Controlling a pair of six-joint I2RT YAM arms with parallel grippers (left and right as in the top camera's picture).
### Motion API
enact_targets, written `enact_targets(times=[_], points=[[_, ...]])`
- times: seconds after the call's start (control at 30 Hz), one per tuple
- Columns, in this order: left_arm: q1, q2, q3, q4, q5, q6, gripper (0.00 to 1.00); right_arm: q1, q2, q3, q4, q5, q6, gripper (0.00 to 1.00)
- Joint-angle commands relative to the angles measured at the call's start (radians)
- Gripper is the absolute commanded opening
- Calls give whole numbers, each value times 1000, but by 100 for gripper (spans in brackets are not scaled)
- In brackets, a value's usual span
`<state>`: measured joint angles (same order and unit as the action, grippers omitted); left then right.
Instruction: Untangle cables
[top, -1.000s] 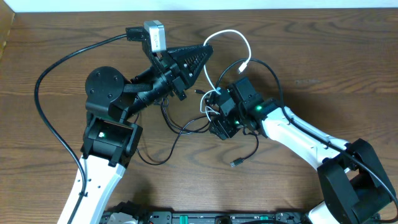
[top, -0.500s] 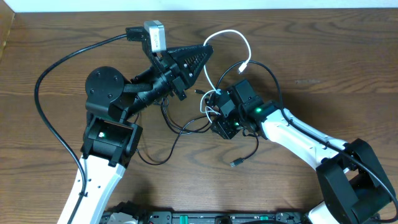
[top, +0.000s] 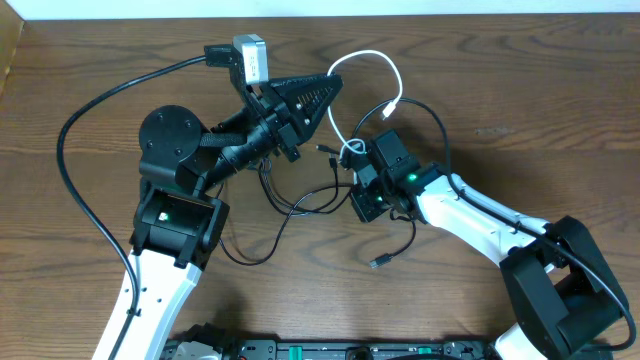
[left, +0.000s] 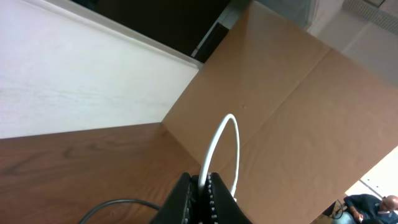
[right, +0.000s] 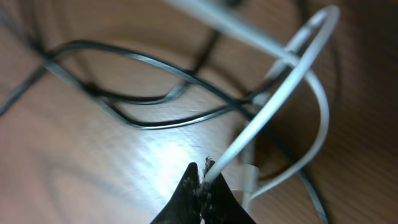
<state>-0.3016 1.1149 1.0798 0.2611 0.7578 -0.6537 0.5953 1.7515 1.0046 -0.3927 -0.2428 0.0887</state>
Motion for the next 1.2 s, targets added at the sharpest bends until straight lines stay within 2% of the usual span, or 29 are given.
enact_targets(times=[0.0, 0.1, 0.27, 0.53, 0.7, 0.8, 0.93, 1.17], points=[[6, -5, 14, -16, 9, 32, 8, -2, 8, -6, -51, 364, 280, 1], [13, -5, 15, -54, 9, 46, 8, -18, 7, -6, -77, 455, 350, 1], [61, -6, 14, -134, 10, 85, 7, -79, 3, -6, -79, 458, 370, 1], [269, -23, 14, -263, 10, 126, 8, -270, -58, -6, -143, 451, 394, 1], [356, -29, 15, -307, 21, 126, 8, -382, -75, -6, -177, 442, 393, 1], [362, -26, 14, -344, 21, 130, 8, -428, -85, -6, -174, 375, 365, 1], [361, -23, 14, -412, 20, 130, 7, -455, -129, -2, -119, 187, 235, 1], [359, -21, 14, -536, 20, 149, 7, -455, -339, 96, -45, -82, 193, 1]])
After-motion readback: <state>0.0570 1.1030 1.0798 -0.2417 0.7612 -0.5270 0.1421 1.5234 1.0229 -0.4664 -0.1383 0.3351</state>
